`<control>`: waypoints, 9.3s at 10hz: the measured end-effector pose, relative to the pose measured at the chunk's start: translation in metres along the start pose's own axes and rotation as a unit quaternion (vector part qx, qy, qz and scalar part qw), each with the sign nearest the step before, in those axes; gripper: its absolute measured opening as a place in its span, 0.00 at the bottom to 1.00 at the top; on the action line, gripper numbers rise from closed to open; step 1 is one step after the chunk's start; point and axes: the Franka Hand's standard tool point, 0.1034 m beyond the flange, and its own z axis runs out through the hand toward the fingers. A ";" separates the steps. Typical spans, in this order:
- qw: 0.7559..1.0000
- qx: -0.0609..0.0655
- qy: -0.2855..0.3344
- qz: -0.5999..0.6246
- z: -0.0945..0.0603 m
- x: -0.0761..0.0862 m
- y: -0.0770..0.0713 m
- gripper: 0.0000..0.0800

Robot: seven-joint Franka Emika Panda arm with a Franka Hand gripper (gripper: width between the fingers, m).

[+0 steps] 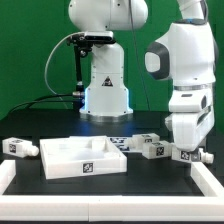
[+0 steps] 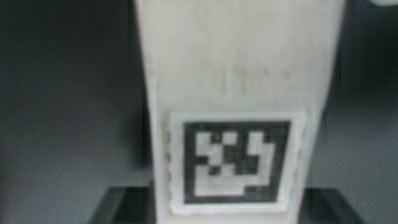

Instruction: Assemble one leg

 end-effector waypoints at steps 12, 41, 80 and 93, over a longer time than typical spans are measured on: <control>0.998 0.000 -0.054 0.012 -0.117 -0.090 0.123 0.81; 0.913 -0.012 -0.041 0.406 -0.051 -0.277 0.198 0.81; 0.852 -0.014 -0.035 0.522 -0.028 -0.092 0.235 0.44; 0.597 0.031 -0.080 0.798 -0.097 -0.090 0.121 0.81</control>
Offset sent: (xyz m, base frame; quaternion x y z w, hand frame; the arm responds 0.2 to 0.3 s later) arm 0.0299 -0.0489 0.0896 0.0527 -0.0608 0.0300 0.9963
